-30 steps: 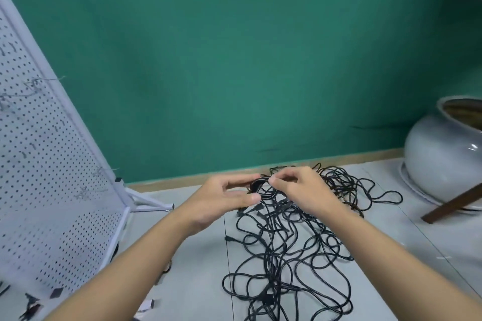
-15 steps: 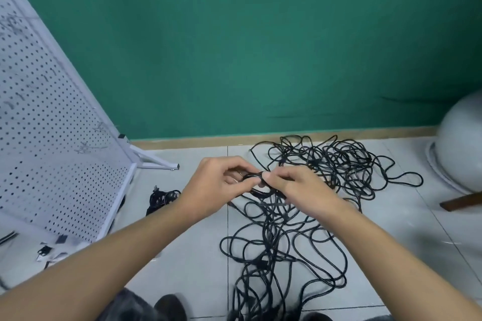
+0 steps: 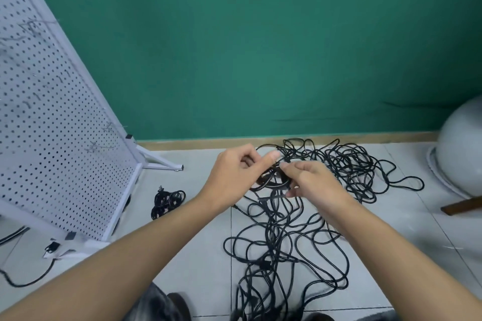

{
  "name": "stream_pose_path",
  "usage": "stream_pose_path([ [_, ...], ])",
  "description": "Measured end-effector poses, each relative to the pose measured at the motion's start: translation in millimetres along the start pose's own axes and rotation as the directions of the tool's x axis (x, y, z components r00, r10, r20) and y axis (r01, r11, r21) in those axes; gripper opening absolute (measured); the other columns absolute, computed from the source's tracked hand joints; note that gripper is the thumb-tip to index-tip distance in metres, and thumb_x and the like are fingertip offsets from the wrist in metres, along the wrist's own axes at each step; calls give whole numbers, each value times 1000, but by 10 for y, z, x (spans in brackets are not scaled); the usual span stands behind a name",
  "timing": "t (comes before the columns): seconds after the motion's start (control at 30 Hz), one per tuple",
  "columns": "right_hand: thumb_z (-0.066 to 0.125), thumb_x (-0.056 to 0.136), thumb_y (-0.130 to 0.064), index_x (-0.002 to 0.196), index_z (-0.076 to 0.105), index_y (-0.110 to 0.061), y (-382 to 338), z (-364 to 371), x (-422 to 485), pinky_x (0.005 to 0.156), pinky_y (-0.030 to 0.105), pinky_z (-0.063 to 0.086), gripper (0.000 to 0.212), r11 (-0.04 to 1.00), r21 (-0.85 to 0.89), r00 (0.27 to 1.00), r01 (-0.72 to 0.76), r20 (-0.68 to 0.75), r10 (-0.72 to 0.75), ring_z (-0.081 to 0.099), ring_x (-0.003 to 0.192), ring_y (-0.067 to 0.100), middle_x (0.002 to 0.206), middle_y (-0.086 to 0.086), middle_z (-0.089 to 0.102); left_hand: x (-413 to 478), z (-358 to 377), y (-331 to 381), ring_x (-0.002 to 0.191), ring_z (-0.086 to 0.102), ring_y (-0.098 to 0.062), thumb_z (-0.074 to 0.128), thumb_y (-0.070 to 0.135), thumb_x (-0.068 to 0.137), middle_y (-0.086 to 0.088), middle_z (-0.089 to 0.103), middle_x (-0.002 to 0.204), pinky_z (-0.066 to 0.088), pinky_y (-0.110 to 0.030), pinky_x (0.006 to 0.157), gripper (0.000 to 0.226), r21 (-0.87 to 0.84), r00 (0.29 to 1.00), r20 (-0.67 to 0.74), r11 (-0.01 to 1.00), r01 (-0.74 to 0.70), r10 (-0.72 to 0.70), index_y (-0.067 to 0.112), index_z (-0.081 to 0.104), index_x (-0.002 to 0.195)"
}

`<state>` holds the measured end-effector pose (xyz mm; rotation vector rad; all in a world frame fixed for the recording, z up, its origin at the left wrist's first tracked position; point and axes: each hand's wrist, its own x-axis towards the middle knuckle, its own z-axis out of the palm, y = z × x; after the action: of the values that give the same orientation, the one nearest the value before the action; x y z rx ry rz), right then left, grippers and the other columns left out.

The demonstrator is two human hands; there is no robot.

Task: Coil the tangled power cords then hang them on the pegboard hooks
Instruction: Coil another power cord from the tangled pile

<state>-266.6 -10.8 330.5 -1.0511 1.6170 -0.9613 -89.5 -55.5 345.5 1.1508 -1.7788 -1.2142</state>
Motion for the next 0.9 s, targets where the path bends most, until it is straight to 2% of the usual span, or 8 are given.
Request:
stream_pose_path([
  [0.07,59,104,-35,90,75,-7,-7,-43,-5,87,47,59,35,997,-72,998,13,-54,-17,63,59,9,79,8,69,4,-80,-22,72,64,-8,76,32,92,4,70,81,52,-22,75,24,-136,976,208,986,92,-62,9,73,98],
  [0.13,57,105,-34,92,74,-5,-16,-78,-34,82,42,59,36,987,-162,997,25,-65,-36,63,59,9,76,5,67,-5,-196,-44,91,71,-14,78,17,91,-6,74,100,53,-22,88,27,-184,929,356,967,176,-101,7,72,115],
  [0.23,58,105,-31,93,75,-4,-81,-92,-99,67,26,59,34,989,-142,999,38,-21,-42,64,60,6,80,7,68,-33,-305,-52,105,74,-24,82,9,85,-14,75,114,54,-25,98,37,-179,898,429,965,194,-101,10,71,120],
  [0.37,63,102,-31,91,78,-5,-157,-60,-128,70,24,59,32,999,-28,997,23,76,-21,62,65,6,76,1,70,-22,-335,-81,88,73,-20,85,14,83,-20,72,111,55,-28,92,29,-106,921,381,986,126,-76,14,73,109],
  [0.5,71,97,-33,90,80,-7,-135,79,-7,74,32,60,28,997,-80,999,2,-39,-5,62,55,10,67,-2,70,35,-331,-93,70,72,-13,83,23,86,-2,69,84,52,-21,72,15,-14,980,191,998,65,-61,15,73,93],
  [0.6,74,95,-31,86,78,-3,-152,164,134,80,40,64,29,998,-62,993,6,-118,-13,62,51,6,71,6,70,67,-289,-102,66,73,-12,81,30,88,4,70,85,51,-22,68,15,50,996,74,998,45,-49,20,71,92],
  [0.77,74,95,-35,83,77,-9,-149,134,296,85,59,60,29,991,-124,980,41,-189,-65,68,52,12,67,2,72,156,-422,-205,101,73,-17,80,14,89,-8,71,114,55,-24,95,31,-116,952,303,989,91,-52,19,70,118],
  [0.9,74,95,-35,86,74,-1,-143,176,374,83,56,61,35,989,-145,982,42,-177,-68,70,53,14,69,8,71,225,-465,-284,86,76,-19,83,7,84,-10,73,100,57,-28,88,28,-127,966,248,986,111,-76,14,72,109],
])
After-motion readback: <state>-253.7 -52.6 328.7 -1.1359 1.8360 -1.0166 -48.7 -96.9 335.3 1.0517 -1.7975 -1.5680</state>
